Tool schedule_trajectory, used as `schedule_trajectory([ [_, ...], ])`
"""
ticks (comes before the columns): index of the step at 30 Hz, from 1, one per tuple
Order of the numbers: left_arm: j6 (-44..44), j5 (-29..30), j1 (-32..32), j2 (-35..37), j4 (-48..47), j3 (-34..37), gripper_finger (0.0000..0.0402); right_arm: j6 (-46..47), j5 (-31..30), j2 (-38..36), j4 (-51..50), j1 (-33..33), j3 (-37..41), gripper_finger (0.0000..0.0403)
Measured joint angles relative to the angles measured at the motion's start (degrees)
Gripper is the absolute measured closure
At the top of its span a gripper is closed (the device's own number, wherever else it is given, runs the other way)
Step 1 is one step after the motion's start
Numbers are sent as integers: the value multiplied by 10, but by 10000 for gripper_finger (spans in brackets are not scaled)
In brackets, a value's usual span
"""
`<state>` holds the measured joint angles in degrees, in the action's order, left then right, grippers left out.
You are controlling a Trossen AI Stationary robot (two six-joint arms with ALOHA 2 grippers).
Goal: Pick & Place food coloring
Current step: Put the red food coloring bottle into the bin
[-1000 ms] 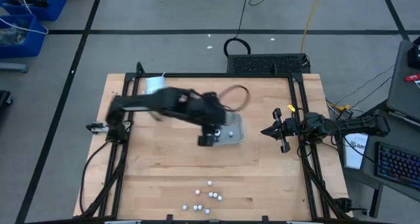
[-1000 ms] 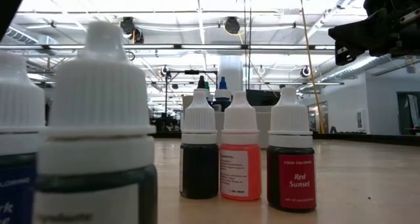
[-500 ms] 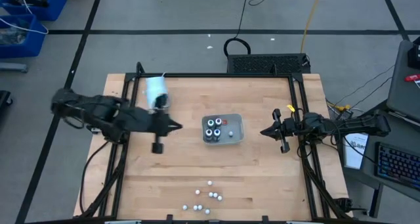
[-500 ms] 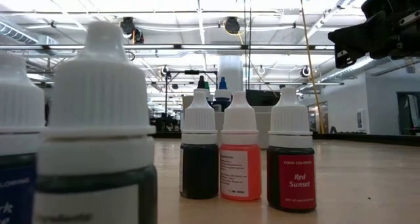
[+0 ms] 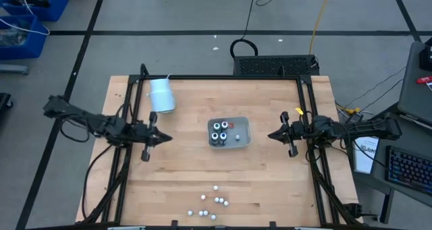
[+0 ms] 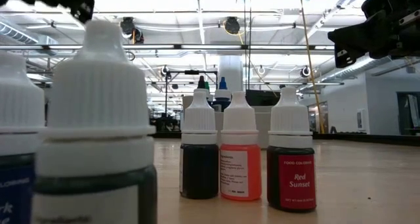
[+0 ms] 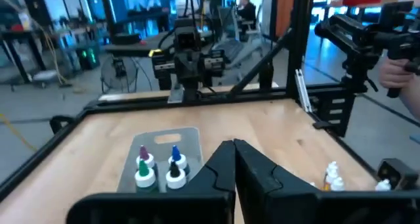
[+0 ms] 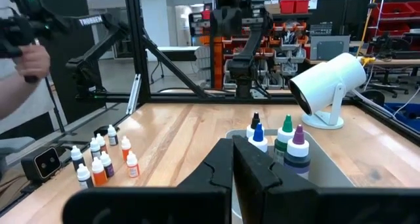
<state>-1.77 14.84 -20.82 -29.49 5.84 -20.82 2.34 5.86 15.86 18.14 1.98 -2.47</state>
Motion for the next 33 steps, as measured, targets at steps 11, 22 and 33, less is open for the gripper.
schedule_trajectory([
  [11,-126,-122,13,105,-7,78,397,-15,0,2,0,0,0,403],
  [22,-91,-94,21,132,7,138,396,-15,0,3,0,0,0,403],
  [33,-58,-53,21,132,42,185,397,-15,0,8,-4,0,0,403],
])
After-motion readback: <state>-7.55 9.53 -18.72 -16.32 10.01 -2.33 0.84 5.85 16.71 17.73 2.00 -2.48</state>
